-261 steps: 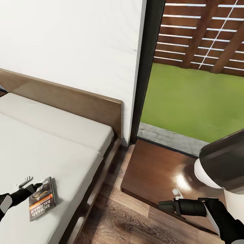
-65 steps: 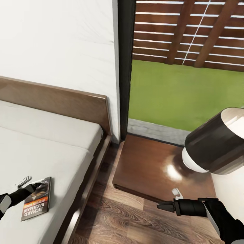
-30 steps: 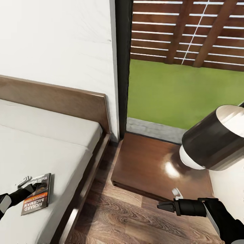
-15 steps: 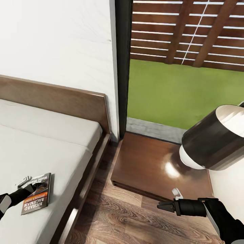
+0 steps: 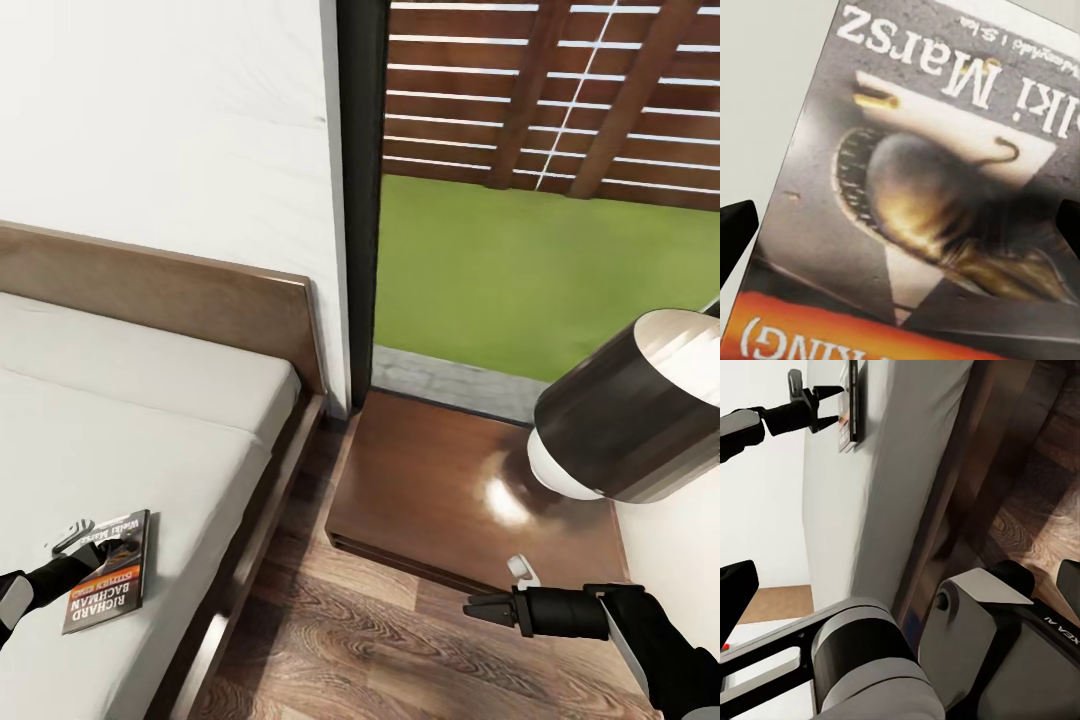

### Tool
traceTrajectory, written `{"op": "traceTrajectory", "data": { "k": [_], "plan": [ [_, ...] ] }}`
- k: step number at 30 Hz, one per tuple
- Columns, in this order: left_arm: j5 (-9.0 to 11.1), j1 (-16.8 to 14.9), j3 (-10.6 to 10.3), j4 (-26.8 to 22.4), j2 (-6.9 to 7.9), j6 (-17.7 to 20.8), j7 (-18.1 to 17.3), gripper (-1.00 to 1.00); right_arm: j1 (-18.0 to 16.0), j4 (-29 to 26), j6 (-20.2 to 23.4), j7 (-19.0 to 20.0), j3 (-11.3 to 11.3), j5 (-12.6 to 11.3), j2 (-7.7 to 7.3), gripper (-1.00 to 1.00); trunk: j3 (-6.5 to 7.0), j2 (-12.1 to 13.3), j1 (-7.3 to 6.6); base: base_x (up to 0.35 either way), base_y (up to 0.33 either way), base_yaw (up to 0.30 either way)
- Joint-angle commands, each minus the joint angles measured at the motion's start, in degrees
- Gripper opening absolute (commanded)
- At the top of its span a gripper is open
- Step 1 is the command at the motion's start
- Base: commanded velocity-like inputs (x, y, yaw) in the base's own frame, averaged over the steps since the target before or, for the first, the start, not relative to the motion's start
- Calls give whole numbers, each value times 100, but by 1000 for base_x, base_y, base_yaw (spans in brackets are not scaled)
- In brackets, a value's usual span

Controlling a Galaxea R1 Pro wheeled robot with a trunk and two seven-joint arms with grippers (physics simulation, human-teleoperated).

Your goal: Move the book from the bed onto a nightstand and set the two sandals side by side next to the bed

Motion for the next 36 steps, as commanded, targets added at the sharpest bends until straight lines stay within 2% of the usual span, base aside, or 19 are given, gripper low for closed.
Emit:
{"op": "traceTrajectory", "data": {
  "k": [1,36],
  "plan": [
    [-12,-4,45,-7,-3,47,-27,100,-2,-1,59,18,-3,-3,0,100,-3,-2,0,0,-8,0],
    [-20,-4,45,-6,-12,47,-27,100,-2,10,57,27,-20,-38,0,100,-3,-2,0,0,-12,0]
  ]
}}
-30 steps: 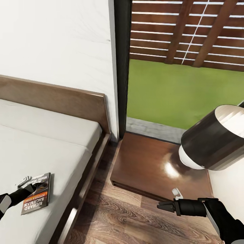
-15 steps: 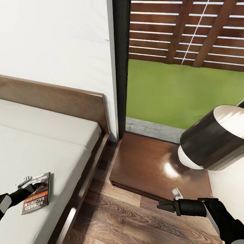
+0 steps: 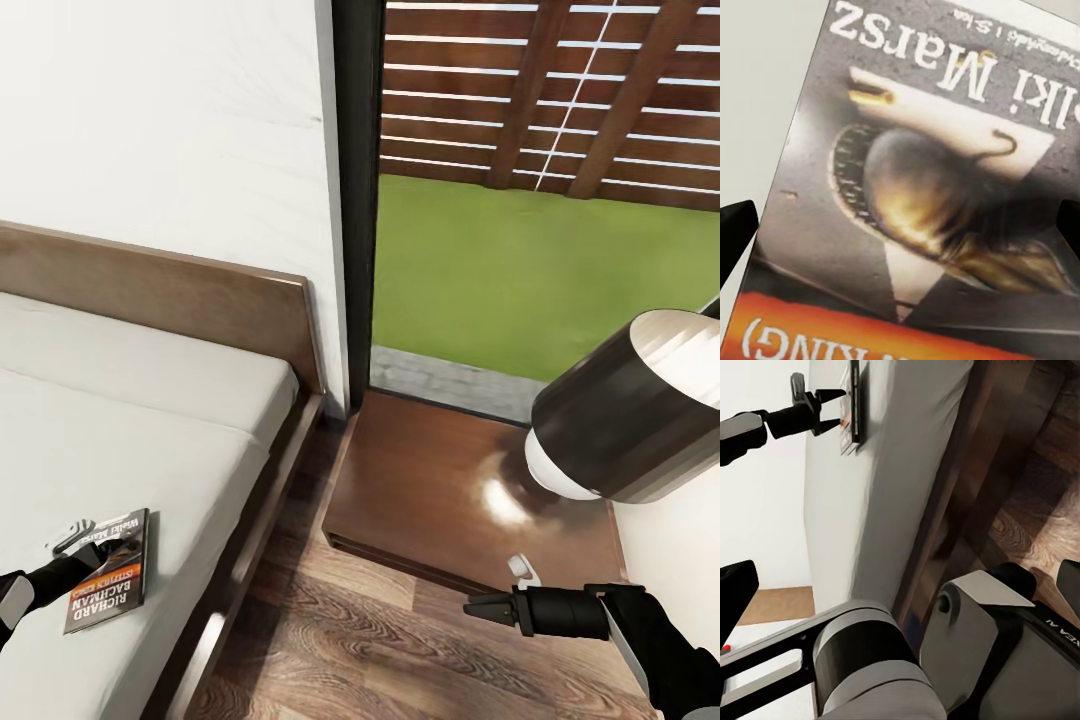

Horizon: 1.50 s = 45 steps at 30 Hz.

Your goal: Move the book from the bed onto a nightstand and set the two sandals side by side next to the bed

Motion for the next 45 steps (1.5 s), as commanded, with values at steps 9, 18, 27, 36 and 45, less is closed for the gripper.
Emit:
{"op": "traceTrajectory", "data": {
  "k": [9,18,27,36,45],
  "plan": [
    [-9,-4,45,-7,-3,47,-27,100,-2,5,60,18,5,-4,-1,100,-3,-2,0,0,0,0],
    [-10,-4,45,-7,-3,47,-27,100,-2,5,62,18,7,1,-1,100,-3,-2,0,0,0,0],
    [-11,-4,45,-7,-9,47,-27,100,-2,5,60,17,7,0,-1,100,-3,-2,0,0,-103,0],
    [-9,-4,45,-6,-11,47,-27,100,-2,5,68,17,5,1,-1,100,-3,-2,0,0,-6,0],
    [-13,-4,45,1,-12,32,-27,100,-2,5,68,17,2,1,-1,100,-3,-2,0,0,-62,0]
  ]
}}
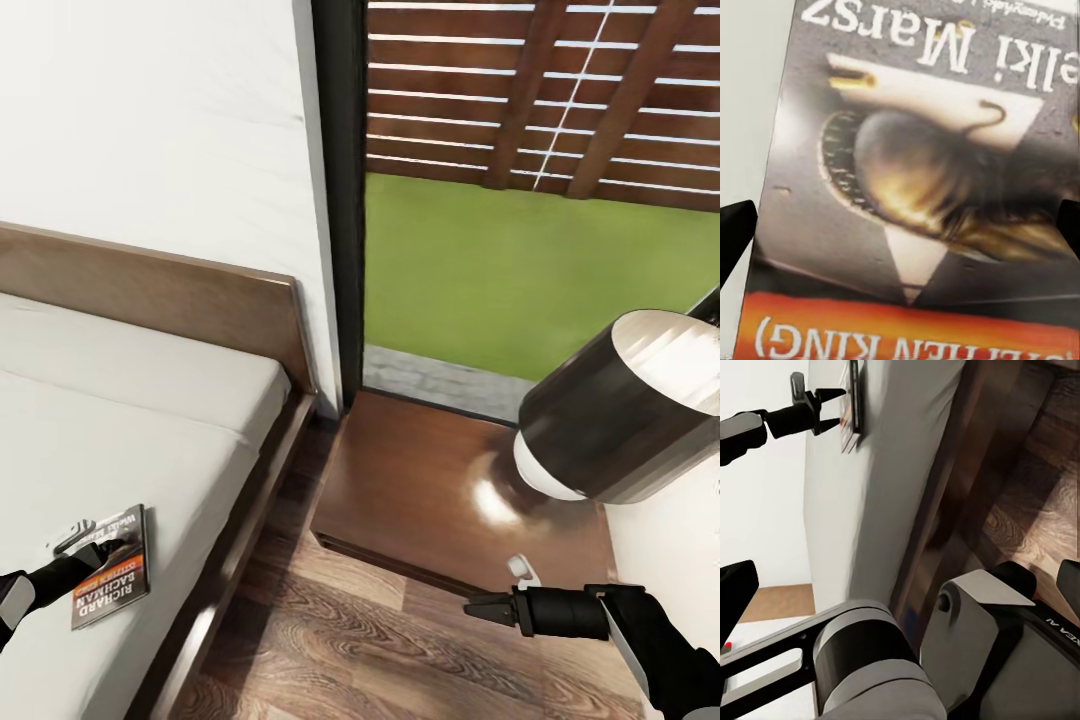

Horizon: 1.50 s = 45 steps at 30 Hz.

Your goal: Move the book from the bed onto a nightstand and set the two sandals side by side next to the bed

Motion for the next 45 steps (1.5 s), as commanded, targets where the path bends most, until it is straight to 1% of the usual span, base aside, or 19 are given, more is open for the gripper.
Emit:
{"op": "traceTrajectory", "data": {
  "k": [1,30,36,45],
  "plan": [
    [-13,-4,45,-9,-3,48,-27,100,-2,0,60,17,-2,-5,0,100,-3,-2,0,0,-93,0],
    [-6,-4,45,-6,-3,47,-27,100,-2,0,63,17,2,4,0,100,-3,-2,0,0,-4,0],
    [-5,-4,45,-9,-3,47,-27,100,-2,0,60,16,3,10,0,100,-3,-2,0,0,-95,0],
    [-4,-4,45,-9,-3,47,-27,100,-2,0,61,17,3,13,0,100,-3,-2,0,0,-11,0]
  ]
}}
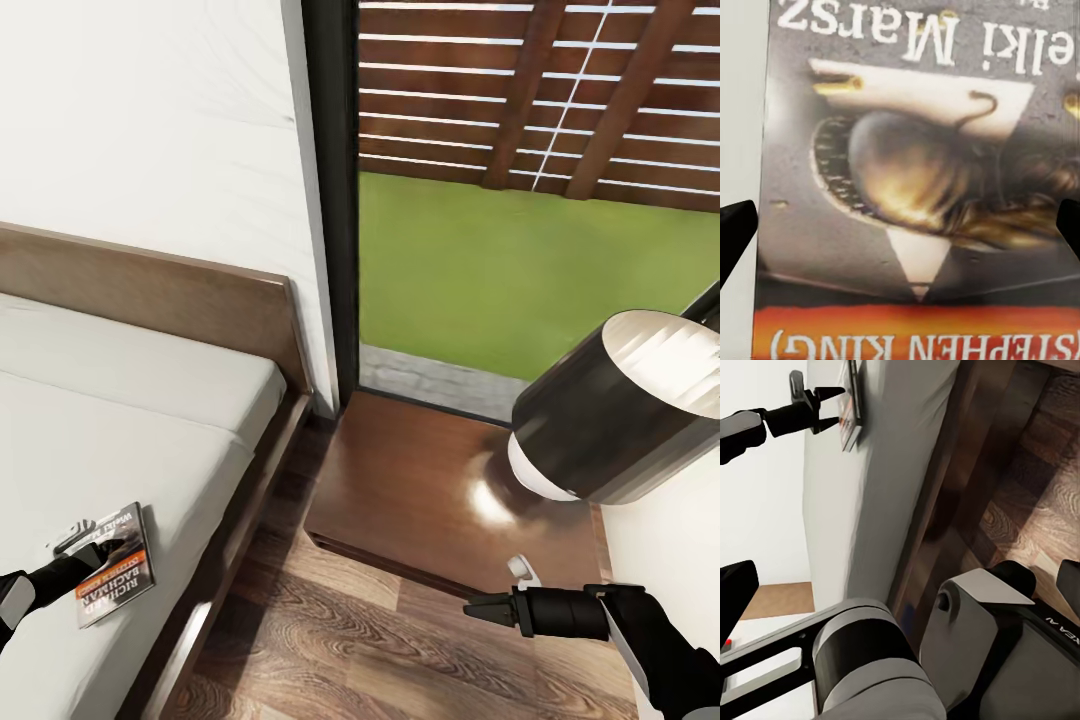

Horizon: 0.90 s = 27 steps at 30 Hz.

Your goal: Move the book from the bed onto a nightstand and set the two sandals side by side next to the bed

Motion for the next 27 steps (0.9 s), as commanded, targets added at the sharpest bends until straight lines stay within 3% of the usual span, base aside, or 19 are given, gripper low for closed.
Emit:
{"op": "traceTrajectory", "data": {
  "k": [1,27],
  "plan": [
    [-12,-4,45,-7,-3,47,-27,100,-2,-1,60,18,-3,-4,0,100,-3,-2,0,0,0,0],
    [-12,-4,45,-7,-3,47,-27,100,-2,-2,60,18,-3,-4,0,100,-3,-2,0,0,0,0]
  ]
}}
